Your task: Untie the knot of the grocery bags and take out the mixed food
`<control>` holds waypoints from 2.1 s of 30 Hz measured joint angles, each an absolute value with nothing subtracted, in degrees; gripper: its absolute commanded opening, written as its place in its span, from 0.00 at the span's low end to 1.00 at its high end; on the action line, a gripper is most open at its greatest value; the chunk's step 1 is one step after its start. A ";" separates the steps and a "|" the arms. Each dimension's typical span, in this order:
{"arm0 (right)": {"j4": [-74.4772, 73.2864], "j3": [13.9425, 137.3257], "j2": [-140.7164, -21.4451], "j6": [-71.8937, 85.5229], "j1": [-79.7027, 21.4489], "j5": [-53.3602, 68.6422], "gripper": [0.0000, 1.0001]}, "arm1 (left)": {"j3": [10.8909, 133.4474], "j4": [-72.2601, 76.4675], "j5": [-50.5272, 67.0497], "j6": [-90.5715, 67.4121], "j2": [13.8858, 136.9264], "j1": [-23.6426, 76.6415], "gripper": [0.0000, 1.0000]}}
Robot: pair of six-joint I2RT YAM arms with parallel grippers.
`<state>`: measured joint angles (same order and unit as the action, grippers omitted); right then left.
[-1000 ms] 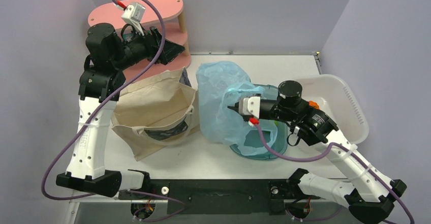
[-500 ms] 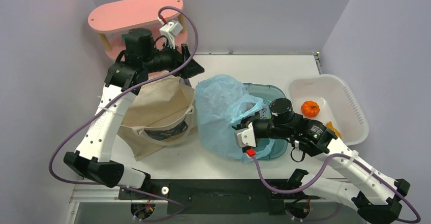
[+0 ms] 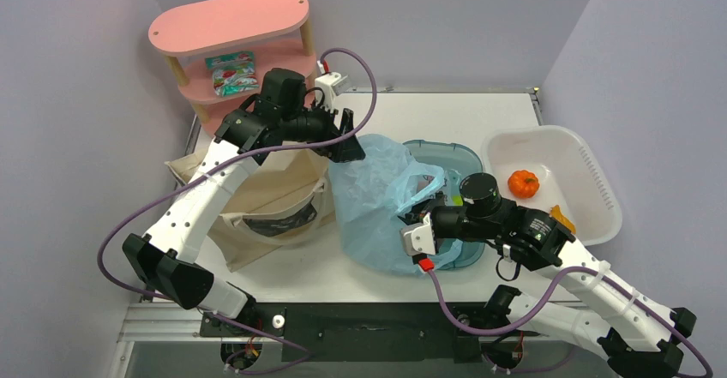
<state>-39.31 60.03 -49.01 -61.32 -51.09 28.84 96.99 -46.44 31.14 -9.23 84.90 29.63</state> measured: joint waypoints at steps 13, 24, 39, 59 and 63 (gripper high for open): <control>-38.41 58.83 -43.66 -44.23 -50.26 22.24 0.61 | 98.52 -43.18 31.88 -13.76 84.79 29.91 0.00; -38.26 62.57 -36.64 -8.62 -34.61 16.56 0.81 | 105.73 -24.45 24.40 -11.14 82.72 29.63 0.00; -23.49 72.14 -49.04 30.30 -20.97 23.27 0.82 | 99.18 -13.15 13.58 2.26 82.43 33.45 0.00; -25.71 65.76 -60.07 13.98 -3.40 32.71 0.17 | 100.44 -13.58 15.99 -4.27 78.24 24.25 0.00; -30.15 69.56 -63.09 6.11 -1.87 34.89 0.58 | 100.44 -13.65 18.92 -6.00 77.67 24.62 0.00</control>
<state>-30.15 69.56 -63.09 6.11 -1.87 34.89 100.44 -13.65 18.92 -6.00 77.67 24.62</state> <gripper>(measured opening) 0.359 0.004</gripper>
